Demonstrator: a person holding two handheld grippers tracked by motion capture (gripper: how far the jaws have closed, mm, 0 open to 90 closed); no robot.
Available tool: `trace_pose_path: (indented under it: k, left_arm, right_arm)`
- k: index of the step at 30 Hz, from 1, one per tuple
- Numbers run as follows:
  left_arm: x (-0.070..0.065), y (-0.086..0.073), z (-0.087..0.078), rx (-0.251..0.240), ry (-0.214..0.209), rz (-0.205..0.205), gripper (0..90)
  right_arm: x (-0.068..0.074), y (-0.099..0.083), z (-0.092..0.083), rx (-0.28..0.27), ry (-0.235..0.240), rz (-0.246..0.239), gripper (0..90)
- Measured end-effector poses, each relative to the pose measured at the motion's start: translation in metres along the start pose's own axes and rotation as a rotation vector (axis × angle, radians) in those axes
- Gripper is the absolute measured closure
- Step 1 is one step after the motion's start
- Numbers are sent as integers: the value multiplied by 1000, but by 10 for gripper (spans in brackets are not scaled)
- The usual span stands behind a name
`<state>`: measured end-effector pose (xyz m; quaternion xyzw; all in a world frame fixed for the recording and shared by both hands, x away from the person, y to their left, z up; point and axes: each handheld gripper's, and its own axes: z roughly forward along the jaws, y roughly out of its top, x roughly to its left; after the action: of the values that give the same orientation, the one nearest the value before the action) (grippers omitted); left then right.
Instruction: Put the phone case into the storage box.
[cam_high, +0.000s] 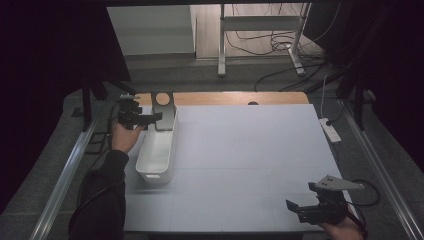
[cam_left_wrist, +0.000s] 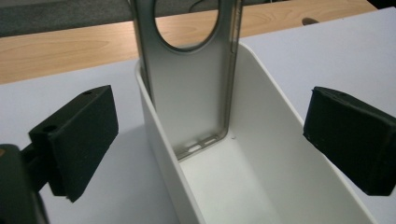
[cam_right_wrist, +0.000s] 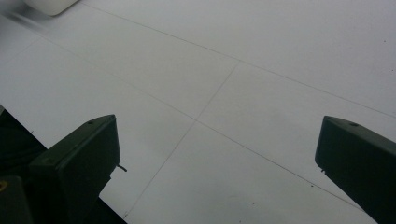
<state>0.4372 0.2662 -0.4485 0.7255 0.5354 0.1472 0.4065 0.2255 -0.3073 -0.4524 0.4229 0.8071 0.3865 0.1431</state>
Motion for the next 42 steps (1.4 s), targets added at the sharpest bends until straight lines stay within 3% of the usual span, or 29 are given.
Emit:
trace_pose_path:
  k: [22,28,42]
  left_arm:
    - [-14,-7,-13,7,-16,50,12]
    - [-20,-11,-17,6,-12,89,13]
    - [-33,-17,-28,1,-43,122,8]
  right_arm:
    - [1,0,0,8,1,-4,2]
    - [1,0,0,9,1,-5,2]
    - [0,0,1,9,0,-1,0]
